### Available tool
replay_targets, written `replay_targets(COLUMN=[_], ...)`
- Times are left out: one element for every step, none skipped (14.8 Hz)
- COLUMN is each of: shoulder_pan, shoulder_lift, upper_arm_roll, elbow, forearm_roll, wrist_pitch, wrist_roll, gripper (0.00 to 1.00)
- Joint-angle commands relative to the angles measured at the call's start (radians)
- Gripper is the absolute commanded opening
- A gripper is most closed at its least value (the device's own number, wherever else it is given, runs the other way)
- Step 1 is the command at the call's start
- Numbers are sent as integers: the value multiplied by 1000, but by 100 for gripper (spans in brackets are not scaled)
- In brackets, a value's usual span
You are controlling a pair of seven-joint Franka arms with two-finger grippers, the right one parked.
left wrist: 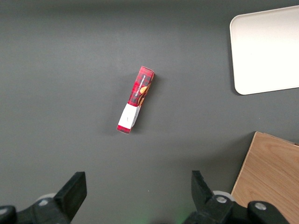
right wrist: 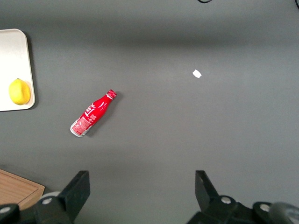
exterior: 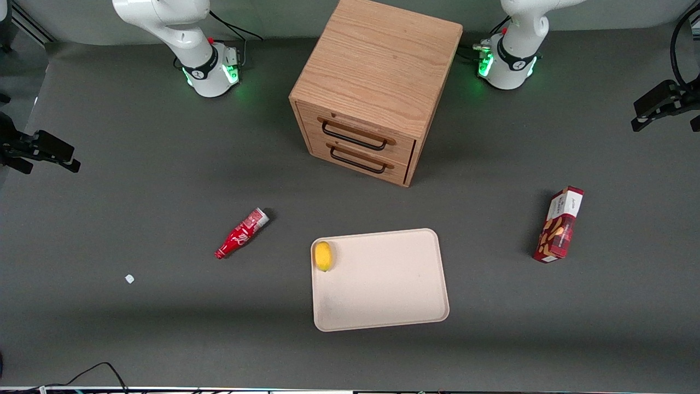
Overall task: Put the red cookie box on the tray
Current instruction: 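Move the left gripper toward the upright red shortbread box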
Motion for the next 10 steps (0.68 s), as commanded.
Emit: replay_targets(shoulder_pan=[6, 6, 6, 6, 6, 6, 6, 6, 6, 6], shoulder_lift=[1, 2, 5, 8, 13, 25, 39, 60, 79, 91], upper_arm_roll=[-2, -2, -2, -1, -1, -1, -1, -1, -1, 1], elbow=[15, 15, 14, 12, 9, 6, 3, -4, -23, -52], forearm_roll=[-9, -9, -9, -8, -8, -6, -2, 9, 9, 12], wrist_pitch=[-13, -13, -10, -1, 4, 4, 7, 10, 27, 67], wrist_roll=[17, 17, 17, 18, 23, 42, 81, 125, 150, 156], gripper=[100, 100, 100, 100, 100, 100, 100, 100, 100, 100])
